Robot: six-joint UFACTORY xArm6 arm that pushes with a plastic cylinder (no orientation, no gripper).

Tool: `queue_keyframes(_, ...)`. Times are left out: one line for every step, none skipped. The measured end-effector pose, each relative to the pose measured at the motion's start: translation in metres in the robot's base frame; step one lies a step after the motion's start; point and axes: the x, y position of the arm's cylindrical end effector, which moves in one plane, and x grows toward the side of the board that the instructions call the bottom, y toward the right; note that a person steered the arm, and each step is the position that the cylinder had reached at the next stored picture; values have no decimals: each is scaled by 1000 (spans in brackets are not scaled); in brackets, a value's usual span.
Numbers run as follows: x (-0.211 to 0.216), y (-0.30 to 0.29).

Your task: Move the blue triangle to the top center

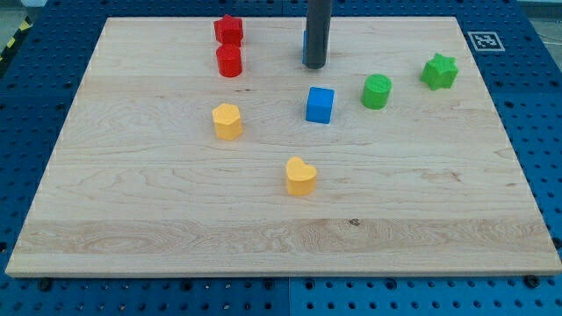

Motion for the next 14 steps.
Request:
queue_keyframes(-16,17)
queue_keyframes(-24,16)
queue_keyframes(-24,6)
queue_keyframes(-24,-2)
queue_keyframes(-22,-2)
queue_keyframes(-22,-2)
queue_keyframes(-22,-9)
queue_keyframes(-22,-26)
queue_keyframes(-31,-27)
queue_keyframes(-48,-27)
queue_keyframes(-56,-27)
queue_keyframes(-57,-30)
queue_keyframes(-40,-30)
queue_keyframes(1,-30)
